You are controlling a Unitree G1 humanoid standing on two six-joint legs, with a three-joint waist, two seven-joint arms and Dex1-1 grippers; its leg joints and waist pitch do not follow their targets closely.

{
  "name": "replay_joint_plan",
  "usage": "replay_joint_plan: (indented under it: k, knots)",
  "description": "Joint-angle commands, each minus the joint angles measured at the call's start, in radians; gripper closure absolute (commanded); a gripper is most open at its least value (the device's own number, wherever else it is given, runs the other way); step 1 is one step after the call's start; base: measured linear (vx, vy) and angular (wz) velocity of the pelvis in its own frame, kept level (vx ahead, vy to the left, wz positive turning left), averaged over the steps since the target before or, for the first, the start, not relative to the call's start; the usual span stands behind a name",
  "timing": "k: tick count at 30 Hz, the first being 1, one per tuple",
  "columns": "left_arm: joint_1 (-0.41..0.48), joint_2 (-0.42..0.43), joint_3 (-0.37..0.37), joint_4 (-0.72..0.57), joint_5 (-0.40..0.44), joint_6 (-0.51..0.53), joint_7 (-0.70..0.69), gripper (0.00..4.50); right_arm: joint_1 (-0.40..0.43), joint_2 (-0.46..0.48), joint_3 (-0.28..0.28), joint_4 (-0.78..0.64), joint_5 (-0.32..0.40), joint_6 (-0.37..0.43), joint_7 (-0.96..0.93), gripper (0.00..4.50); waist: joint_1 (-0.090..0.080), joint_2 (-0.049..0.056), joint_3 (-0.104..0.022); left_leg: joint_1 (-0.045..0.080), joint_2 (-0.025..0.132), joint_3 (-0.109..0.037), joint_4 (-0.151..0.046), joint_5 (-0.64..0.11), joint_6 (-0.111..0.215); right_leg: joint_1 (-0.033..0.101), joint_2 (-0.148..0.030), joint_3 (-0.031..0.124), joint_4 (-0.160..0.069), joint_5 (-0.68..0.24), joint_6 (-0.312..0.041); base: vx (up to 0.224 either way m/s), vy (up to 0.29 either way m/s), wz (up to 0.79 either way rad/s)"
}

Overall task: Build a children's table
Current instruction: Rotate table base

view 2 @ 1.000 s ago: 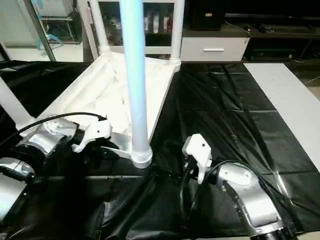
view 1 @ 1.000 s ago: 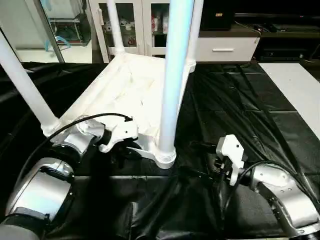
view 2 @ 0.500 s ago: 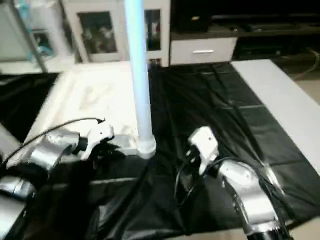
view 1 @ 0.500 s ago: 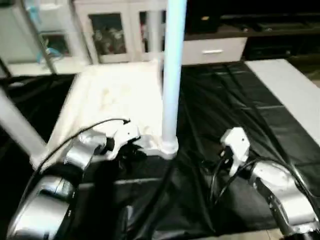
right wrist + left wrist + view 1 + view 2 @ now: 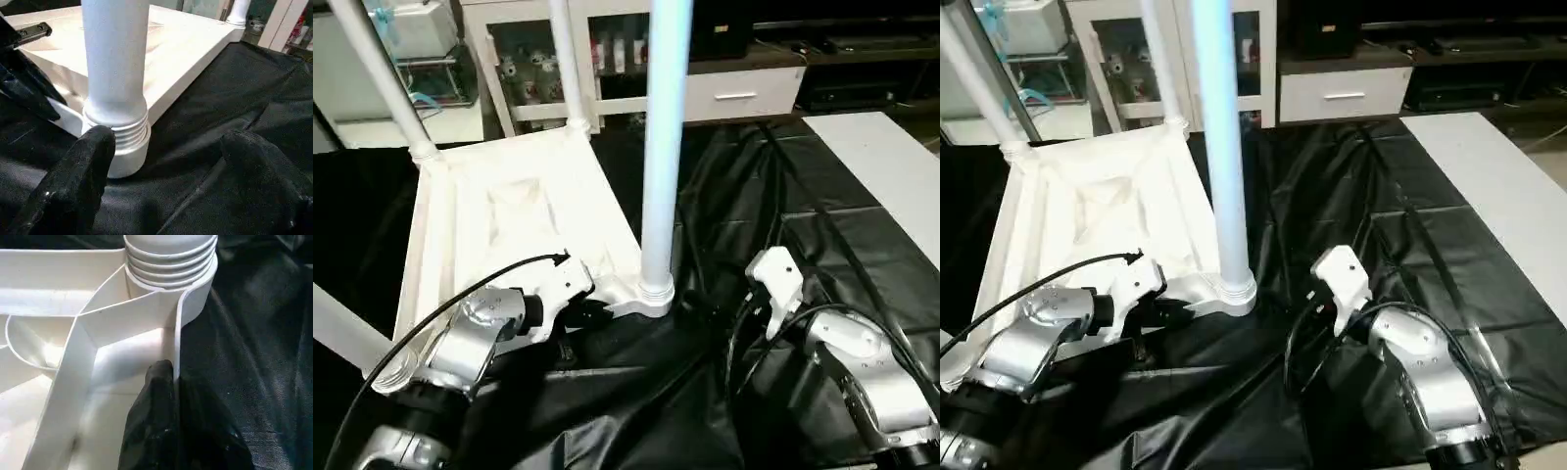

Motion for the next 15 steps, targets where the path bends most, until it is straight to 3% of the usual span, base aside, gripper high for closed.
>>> replay_joint_plan:
  k: [1,2,8,11,15]
  knots:
    - [0.034,-0.026,-0.011,-0.011,-0.059,0.025,-0.004,4.48,-0.016,-0.005,0.008,-0.007,0.003,0.009,0.016,0.68,0.003,-0.037,-0.052,-0.007,0.064,-0.019,-0.069,-0.124,0.122,0.045,-0.068,0.04,-0.069,-0.266,-0.214,0.0,0.0,0.0]
    - [0.033,-0.025,-0.011,-0.018,-0.055,0.033,-0.002,4.48,-0.02,-0.005,0.01,-0.004,0.004,0.007,0.021,0.68,0.004,-0.043,-0.052,-0.007,0.064,-0.019,-0.069,-0.122,0.123,0.045,-0.068,0.04,-0.069,-0.266,-0.215,0.0,0.0,0.0]
    - [0.025,-0.008,-0.032,-0.013,-0.05,0.064,-0.028,4.48,-0.06,0.009,0.025,0.047,0.003,-0.004,0.036,0.68,0.003,-0.041,-0.049,-0.004,0.062,-0.02,-0.072,-0.143,0.102,0.044,-0.068,0.041,-0.072,-0.304,-0.209,0.0,0.0,0.0]
    - [0.022,0.001,-0.045,-0.021,-0.065,0.105,-0.076,4.48,-0.087,0.027,0.03,0.086,0.01,-0.021,0.059,0.68,0.005,-0.042,-0.051,-0.003,0.063,-0.019,-0.07,-0.127,0.101,0.045,-0.069,0.042,-0.067,-0.274,-0.214,0.0,0.0,0.0]
    - [0.013,0.025,-0.077,-0.03,-0.079,0.096,-0.164,4.48,-0.127,0.035,0.052,0.134,0.021,-0.051,0.124,0.68,0.001,-0.043,-0.053,-0.003,0.064,-0.018,-0.066,-0.103,0.118,0.046,-0.068,0.04,-0.06,-0.203,-0.248,0.0,0.0,0.0]
